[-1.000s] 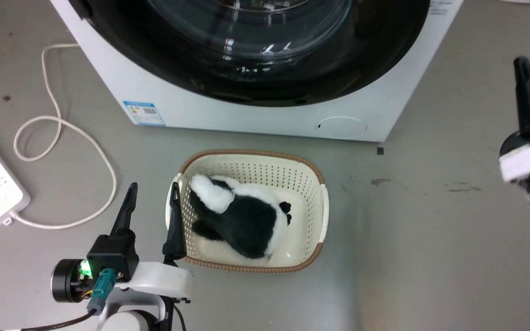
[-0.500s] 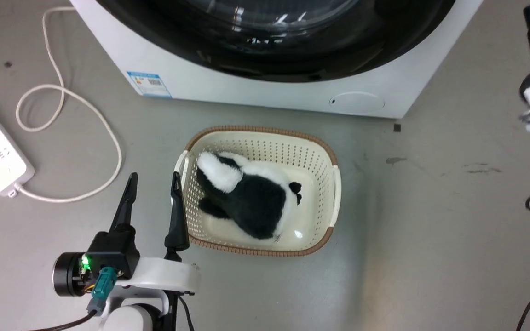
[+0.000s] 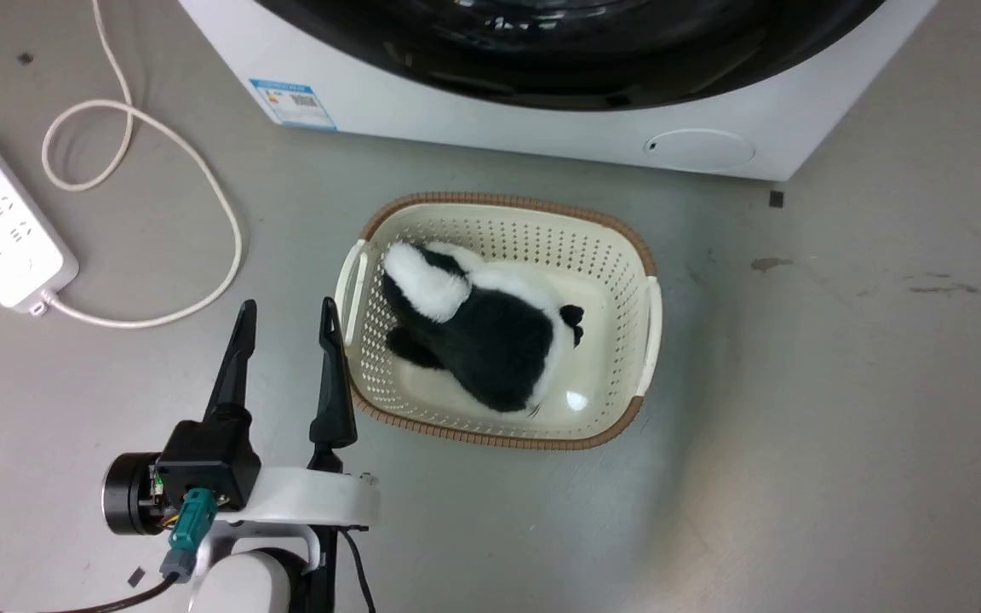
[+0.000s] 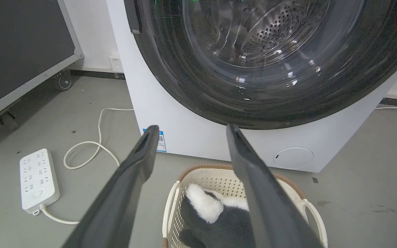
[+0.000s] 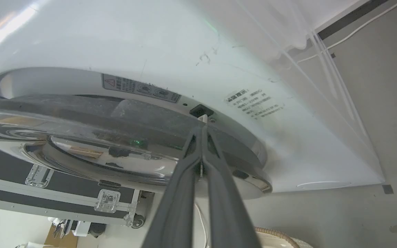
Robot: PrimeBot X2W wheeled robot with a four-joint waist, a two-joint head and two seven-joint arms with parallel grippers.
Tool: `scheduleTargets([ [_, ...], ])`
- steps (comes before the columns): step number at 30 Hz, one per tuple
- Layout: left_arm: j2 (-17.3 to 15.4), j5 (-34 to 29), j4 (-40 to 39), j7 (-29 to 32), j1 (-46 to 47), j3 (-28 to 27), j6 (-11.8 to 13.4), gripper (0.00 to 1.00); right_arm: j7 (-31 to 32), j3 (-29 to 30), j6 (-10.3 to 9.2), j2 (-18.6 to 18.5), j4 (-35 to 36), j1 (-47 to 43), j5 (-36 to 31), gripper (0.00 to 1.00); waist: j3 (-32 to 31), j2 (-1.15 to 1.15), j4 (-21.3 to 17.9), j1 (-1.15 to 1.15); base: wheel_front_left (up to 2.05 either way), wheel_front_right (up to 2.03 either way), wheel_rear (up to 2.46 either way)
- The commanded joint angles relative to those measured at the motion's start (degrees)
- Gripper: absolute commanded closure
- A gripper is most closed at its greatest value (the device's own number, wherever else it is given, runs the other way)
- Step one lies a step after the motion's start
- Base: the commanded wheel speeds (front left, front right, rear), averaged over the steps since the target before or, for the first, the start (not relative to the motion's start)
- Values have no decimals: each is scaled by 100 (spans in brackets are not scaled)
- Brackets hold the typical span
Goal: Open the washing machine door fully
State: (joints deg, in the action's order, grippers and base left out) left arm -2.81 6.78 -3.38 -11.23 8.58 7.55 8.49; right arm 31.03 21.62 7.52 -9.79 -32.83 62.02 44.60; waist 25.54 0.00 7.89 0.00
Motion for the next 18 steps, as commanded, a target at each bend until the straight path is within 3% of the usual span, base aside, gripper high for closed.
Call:
scheduleTargets([
  [1,-6,35,-29,-60,108,35,48,0,153,120,-2,-83,-177,322,142,100,56,0,41,0,0,0,0],
  [18,-7,178,-35,-263,232,136,216,0,1755,1123,-3,-181,-1652,2074,642,100,480,0,229,0,0,0,0],
])
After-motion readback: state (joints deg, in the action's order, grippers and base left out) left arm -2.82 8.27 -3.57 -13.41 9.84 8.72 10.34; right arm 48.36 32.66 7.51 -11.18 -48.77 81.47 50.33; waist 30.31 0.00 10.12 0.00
